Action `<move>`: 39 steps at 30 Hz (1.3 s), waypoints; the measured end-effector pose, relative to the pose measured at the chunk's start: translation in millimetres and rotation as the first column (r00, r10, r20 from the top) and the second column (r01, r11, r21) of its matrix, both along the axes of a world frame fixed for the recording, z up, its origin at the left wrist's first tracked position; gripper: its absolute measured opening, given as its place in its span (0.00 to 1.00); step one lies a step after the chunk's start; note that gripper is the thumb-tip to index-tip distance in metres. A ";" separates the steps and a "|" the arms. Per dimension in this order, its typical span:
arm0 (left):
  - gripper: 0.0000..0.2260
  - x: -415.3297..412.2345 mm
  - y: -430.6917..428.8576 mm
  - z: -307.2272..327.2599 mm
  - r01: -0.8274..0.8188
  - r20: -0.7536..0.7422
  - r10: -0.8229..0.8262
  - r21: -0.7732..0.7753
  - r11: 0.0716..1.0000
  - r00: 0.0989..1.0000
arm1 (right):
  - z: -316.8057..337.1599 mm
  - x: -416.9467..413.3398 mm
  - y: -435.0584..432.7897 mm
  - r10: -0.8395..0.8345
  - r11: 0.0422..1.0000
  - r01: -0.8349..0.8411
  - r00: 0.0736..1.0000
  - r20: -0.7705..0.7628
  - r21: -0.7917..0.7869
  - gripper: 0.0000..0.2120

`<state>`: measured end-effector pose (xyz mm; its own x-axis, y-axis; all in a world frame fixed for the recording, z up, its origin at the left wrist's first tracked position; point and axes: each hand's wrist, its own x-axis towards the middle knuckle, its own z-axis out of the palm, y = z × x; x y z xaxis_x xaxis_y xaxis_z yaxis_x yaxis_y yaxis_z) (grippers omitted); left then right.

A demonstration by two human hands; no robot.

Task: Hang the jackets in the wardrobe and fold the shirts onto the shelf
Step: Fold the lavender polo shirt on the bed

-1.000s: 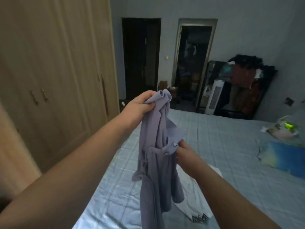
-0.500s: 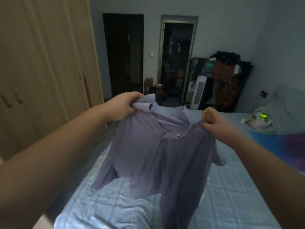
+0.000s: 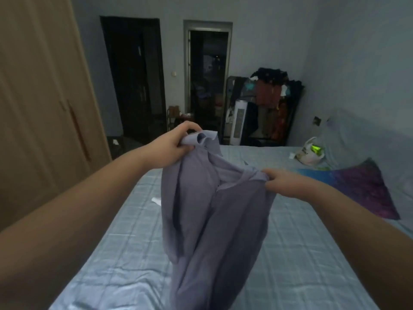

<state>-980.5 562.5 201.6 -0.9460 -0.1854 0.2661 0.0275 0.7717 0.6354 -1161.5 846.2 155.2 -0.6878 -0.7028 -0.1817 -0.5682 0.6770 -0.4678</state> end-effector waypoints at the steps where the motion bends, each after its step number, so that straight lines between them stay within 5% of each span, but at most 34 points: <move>1: 0.23 -11.6 14.2 -3.4 0.009 0.017 -0.010 0.021 1.000 1.000 | -4.3 -12.8 18.7 -0.030 0.991 0.029 1.000 -0.005 -0.132 0.07; 4: 0.33 -46.2 55.9 -11.7 0.006 0.129 -0.004 -0.012 1.000 0.992 | -14.8 -50.3 76.6 -0.025 0.868 0.124 0.978 0.206 -0.481 0.12; 8: 0.35 -88.1 102.4 -14.2 0.021 0.285 -0.018 -0.006 1.000 0.958 | -24.6 -102.3 140.8 0.087 0.708 0.281 0.876 0.474 -0.648 0.09; 12: 0.30 -130.1 139.0 -15.3 -0.026 0.323 0.045 -0.064 0.998 0.945 | -16.4 -141.2 193.0 0.157 0.536 0.295 0.886 0.437 -0.791 0.04; 14: 0.26 -150.0 153.4 -17.0 -0.102 0.257 0.164 -0.236 0.966 0.952 | -6.2 -155.1 213.2 0.165 0.552 0.191 0.929 0.331 -0.812 0.07; 17: 0.20 -173.5 170.9 -23.2 -0.235 0.183 0.333 -0.412 0.880 0.925 | 7.4 -178.0 235.9 0.089 0.750 -0.092 0.995 -0.037 -0.655 0.07; 19: 0.17 -184.1 183.3 -28.4 -0.307 0.168 0.402 -0.413 0.858 0.900 | 11.8 -194.1 250.1 0.080 0.901 -0.190 0.956 -0.282 -0.389 0.10; 21: 0.15 -191.0 198.3 -34.7 -0.332 0.143 0.402 -0.356 0.874 0.904 | 13.6 -206.5 264.9 0.086 0.967 -0.164 0.931 -0.355 -0.197 0.13; 26: 0.11 -187.9 236.9 -37.8 -0.187 0.182 0.232 -0.235 0.954 0.956 | 13.6 -226.7 298.8 -0.003 0.987 -0.081 0.858 -0.514 -0.140 0.09; 30: 0.09 -158.5 249.9 -23.6 0.055 0.270 -0.042 -0.041 0.998 0.962 | 12.3 -220.6 333.3 -0.057 0.896 -0.182 0.858 -0.511 -0.405 0.06; 32: 0.09 -144.1 251.6 -22.3 0.192 0.215 -0.221 0.148 0.970 0.951 | 11.2 -206.7 354.8 -0.073 0.808 -0.216 0.887 -0.457 -0.548 0.06; 34: 0.05 -140.5 252.6 -28.8 0.192 0.134 -0.229 0.245 0.950 0.964 | 11.6 -197.2 371.8 -0.047 0.770 -0.214 0.921 -0.388 -0.601 0.06; 36: 0.06 -151.3 255.6 -40.8 0.070 0.131 -0.098 0.206 0.976 0.986 | 10.7 -196.3 378.9 0.008 0.853 -0.202 0.927 -0.375 -0.482 0.07; 39: 0.08 -178.2 267.0 -58.2 -0.066 0.156 0.085 -0.123 0.990 0.984 | 4.5 -204.6 379.1 0.029 0.930 -0.141 0.949 -0.315 -0.339 0.07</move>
<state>-1158.7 829.6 143.4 -0.9625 -0.2347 0.1360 -0.1288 0.8366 0.5325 -1366.0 1225.3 159.7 -0.6050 -0.7402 0.2934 -0.7667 0.4422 -0.4654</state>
